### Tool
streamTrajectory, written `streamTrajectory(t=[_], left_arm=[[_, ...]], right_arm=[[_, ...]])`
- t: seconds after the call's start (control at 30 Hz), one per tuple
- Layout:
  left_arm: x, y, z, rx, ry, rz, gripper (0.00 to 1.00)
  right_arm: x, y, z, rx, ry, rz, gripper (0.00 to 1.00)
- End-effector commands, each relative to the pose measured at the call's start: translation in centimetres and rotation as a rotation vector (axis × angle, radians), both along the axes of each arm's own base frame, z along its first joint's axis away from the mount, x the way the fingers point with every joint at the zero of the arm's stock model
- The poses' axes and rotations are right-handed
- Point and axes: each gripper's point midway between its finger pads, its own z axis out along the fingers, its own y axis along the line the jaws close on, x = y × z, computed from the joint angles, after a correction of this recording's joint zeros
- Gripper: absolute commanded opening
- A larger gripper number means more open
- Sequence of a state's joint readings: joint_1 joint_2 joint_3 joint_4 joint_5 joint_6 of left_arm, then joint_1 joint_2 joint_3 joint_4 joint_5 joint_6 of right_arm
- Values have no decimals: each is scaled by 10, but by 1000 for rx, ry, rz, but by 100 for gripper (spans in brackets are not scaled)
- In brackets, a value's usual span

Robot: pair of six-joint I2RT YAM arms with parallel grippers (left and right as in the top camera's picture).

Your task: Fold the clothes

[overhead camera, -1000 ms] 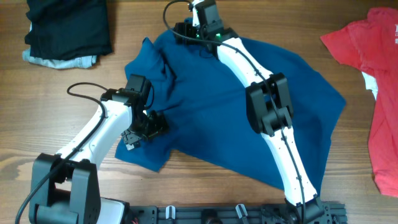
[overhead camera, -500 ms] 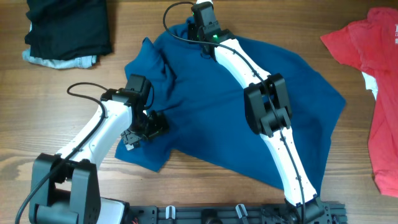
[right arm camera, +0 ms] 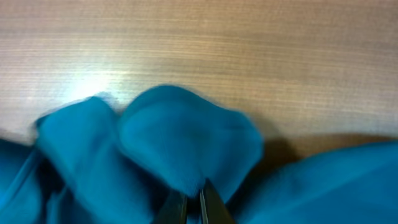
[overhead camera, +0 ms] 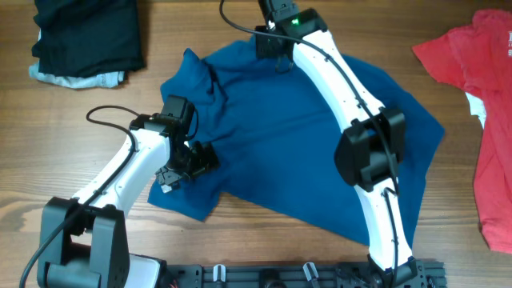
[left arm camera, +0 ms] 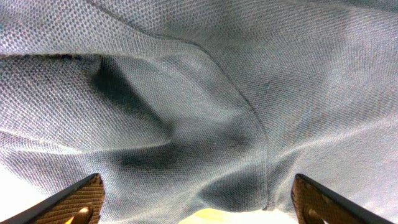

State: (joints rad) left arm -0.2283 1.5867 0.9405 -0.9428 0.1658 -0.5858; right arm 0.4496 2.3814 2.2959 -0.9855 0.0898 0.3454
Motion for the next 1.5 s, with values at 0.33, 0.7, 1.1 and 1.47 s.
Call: streamTrajectory(t=[0.33, 0.7, 1.1, 1.47], left_arm=[[-1, -3, -2, -10, 6, 2, 100], [-3, -2, -2, -6, 13, -8, 100], [-7, -1, -2, -2, 27, -8, 100], [-7, -1, -2, -2, 28, -8, 100]], right_arm=[[-144, 34, -24, -129, 425, 195, 99], [-57, -62, -28, 178, 388, 100, 99], [-64, -40, -79, 224, 460, 271, 88], [-65, -37, -115, 223, 497, 290, 76]])
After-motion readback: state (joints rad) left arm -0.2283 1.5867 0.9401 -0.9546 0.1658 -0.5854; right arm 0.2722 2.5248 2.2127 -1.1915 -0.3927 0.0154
